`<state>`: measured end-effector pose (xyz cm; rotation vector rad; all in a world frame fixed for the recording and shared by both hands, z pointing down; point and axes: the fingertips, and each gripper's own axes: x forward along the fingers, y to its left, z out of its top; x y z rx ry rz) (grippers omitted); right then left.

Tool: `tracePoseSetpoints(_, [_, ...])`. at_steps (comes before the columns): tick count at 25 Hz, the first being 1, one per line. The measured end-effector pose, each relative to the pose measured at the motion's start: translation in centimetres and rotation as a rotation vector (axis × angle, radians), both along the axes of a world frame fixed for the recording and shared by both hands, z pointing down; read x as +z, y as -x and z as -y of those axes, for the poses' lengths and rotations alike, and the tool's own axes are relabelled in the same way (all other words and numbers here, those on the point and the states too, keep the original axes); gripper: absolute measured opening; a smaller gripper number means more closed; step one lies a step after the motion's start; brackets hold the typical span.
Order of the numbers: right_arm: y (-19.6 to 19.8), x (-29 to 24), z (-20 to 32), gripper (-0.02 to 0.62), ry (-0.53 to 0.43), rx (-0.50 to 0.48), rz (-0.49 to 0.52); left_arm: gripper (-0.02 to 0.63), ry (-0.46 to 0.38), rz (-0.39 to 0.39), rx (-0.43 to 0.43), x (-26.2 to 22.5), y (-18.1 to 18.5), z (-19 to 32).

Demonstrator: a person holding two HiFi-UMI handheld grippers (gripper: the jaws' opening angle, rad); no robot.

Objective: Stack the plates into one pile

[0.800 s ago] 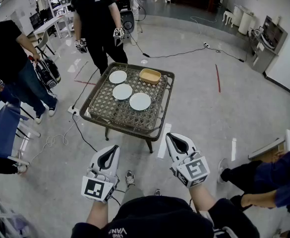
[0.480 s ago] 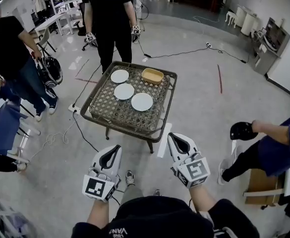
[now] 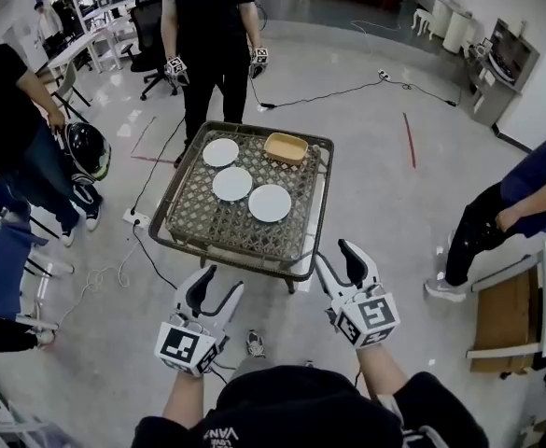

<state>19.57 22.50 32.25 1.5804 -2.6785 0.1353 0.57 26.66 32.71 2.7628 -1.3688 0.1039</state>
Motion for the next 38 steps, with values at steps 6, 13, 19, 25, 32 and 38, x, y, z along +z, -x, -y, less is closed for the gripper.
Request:
tracePoseSetpoints(6, [1.3, 2.0, 3.9, 0.214, 0.035, 0.118, 0.024, 0.25, 0.018, 0.022, 0.061, 1.0, 3.6, 5.7])
tracePoseSetpoints(13, [3.3, 4.3, 6.6, 0.213, 0.08, 0.185, 0.032, 0.25, 0.061, 0.035, 0.128, 2.8, 5.9, 9.7])
tracePoseSetpoints(19, [3.4, 7.1, 9.8, 0.212, 0.148, 0.175, 0.006, 0.25, 0.131, 0.014, 0.126, 5.8, 5.5, 13.2])
tracePoseSetpoints(25, [3.5, 9.4, 14.7, 0.207, 0.199, 0.153, -0.015, 0.251, 0.173, 0.0, 0.092, 7.9, 5.7, 17.3])
tracePoseSetpoints(32, [3.1, 13.4, 20.6, 0.196, 0.256, 0.133, -0.058, 0.25, 0.228, -0.014, 0.059, 11.5, 5.2, 22.4])
tracePoseSetpoints(38, [2.8, 18.4, 24.7, 0.19, 0.351, 0.119, -0.088, 0.25, 0.35, -0.031, 0.041, 16.8, 4.3, 25.7])
